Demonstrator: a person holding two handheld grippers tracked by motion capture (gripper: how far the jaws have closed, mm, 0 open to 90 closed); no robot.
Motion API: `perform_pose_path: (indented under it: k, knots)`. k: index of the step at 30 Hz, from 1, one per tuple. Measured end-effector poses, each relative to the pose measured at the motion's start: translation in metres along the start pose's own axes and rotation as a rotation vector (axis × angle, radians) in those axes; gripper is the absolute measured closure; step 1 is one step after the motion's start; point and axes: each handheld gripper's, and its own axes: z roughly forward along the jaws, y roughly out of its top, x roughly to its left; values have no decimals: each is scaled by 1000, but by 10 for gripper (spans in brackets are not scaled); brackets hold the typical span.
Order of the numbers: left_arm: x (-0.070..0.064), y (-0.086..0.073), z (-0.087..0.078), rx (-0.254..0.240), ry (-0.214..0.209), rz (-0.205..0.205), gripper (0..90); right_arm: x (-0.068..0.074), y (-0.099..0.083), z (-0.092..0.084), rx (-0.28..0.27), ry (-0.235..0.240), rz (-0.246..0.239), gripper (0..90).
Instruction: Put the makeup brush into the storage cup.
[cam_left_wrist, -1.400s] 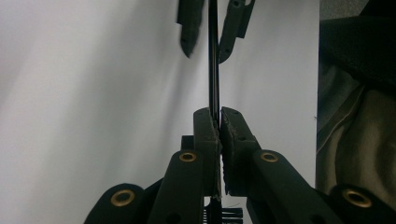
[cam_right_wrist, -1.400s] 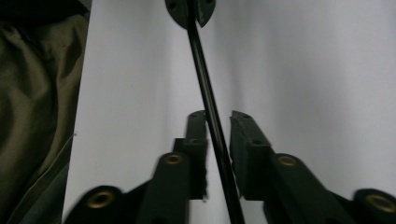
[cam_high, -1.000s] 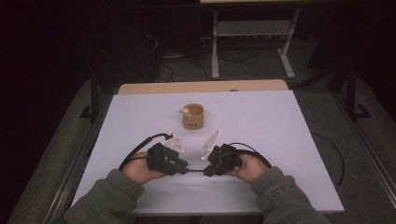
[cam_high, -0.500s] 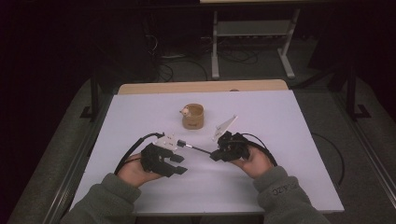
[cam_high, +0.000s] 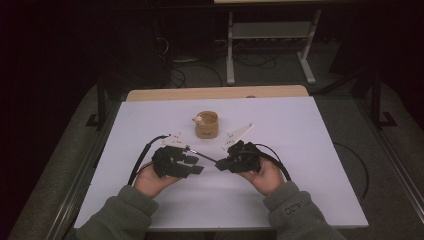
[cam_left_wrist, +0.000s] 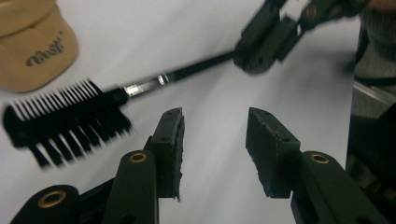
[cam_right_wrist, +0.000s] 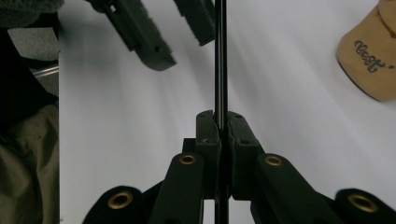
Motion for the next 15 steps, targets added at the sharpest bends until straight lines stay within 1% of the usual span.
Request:
perform_pose_path:
  k: [1,3,4,5,6,9,10,11,12,13,14,15]
  knots:
    - [0,0,-1,-11,-3,-18,567,0,0,1,-7,5,5,843]
    - [2,0,-2,-30,1,-25,570,1,-1,6,-22,22,17,843]
    - [3,0,-3,-35,1,-26,575,1,-1,8,-22,16,9,843]
    - [3,0,-4,-48,-4,-39,581,2,-2,10,-25,26,16,843]
    - [4,1,-4,-58,-2,-43,589,2,-2,13,-22,28,18,843]
    - [6,1,-5,-53,-9,-51,599,1,-4,19,-28,33,29,843]
    - [6,1,-5,-68,-11,-71,604,2,-4,20,-32,33,33,843]
    - [7,1,-5,-74,-13,-71,615,2,-4,22,-27,27,30,843]
    - [8,1,-5,-75,-20,-76,626,1,-4,23,-23,26,15,843]
    - [8,1,-4,-89,-26,-91,635,1,-5,25,-23,27,19,843]
    - [8,1,-4,-93,-36,-97,643,0,-5,27,-22,22,0,843]
    - [9,2,-4,-98,-43,-106,647,1,-5,28,-16,23,10,843]
